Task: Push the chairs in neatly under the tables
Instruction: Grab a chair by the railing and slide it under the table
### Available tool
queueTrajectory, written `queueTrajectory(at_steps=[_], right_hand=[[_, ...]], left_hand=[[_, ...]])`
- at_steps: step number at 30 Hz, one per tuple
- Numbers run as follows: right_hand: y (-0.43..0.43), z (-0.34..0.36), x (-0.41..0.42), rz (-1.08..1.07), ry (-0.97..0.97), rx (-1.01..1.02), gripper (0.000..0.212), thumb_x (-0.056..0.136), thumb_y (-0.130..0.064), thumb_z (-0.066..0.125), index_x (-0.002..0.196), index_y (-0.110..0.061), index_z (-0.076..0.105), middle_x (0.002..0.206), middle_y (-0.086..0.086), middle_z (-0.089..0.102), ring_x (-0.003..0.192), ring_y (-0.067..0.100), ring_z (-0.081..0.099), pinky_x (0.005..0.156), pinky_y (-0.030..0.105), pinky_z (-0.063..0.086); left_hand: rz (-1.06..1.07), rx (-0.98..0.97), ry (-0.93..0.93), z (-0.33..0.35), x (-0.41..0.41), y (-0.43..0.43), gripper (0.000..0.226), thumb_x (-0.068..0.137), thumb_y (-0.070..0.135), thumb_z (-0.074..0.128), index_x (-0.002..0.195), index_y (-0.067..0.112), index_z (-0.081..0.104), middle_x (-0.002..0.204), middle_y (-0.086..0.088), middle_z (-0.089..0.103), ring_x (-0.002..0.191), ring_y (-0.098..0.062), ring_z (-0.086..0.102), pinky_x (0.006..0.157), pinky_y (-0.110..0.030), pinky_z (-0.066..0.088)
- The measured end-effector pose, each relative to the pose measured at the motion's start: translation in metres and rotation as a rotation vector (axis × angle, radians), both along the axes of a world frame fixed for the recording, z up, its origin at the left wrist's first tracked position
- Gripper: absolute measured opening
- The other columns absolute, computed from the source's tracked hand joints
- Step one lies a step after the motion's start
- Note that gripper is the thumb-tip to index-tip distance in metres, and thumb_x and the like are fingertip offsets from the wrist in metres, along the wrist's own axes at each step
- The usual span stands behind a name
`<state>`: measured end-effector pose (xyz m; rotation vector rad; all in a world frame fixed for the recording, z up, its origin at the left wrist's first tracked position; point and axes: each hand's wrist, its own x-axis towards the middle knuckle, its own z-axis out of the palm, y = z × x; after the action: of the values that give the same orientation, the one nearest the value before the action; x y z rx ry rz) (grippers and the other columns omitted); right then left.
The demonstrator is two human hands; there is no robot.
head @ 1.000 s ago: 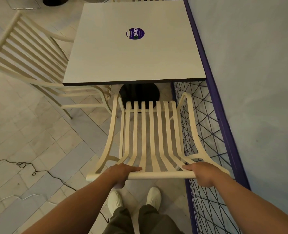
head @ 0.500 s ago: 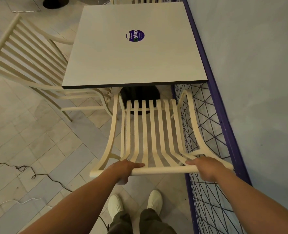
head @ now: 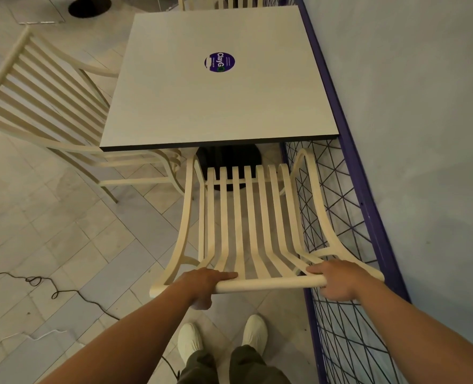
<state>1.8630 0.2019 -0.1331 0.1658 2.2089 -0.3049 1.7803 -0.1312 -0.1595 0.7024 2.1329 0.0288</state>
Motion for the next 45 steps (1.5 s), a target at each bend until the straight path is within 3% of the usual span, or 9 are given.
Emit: queueTrajectory(at_steps=[8,45], right_hand=[[-0.009,-0.004,-0.001,0.061,0.055,0.068,0.071,0.086,-0.012,0.061,0.147,-0.042,0.041,0.131,-0.001,0.059,0.112,0.020,0.058,0.094,0.035,0.049],[-0.008,-0.004,0.003,0.063,0.071,0.105,0.072,0.090,-0.007,0.058,0.149,-0.042,0.037,0.129,0.001,0.058,0.112,0.021,0.057,0.091,0.034,0.047]], left_hand=[[0.000,0.004,0.045,-0.006,0.002,0.003,0.088,0.091,0.005,0.068,0.153,0.050,0.025,0.145,0.001,0.050,0.120,-0.024,0.057,0.098,-0.031,0.047],[0.033,0.001,0.067,-0.008,0.000,0.008,0.089,0.089,0.006,0.072,0.152,0.052,0.028,0.142,0.001,0.052,0.119,-0.025,0.058,0.099,-0.036,0.049]])
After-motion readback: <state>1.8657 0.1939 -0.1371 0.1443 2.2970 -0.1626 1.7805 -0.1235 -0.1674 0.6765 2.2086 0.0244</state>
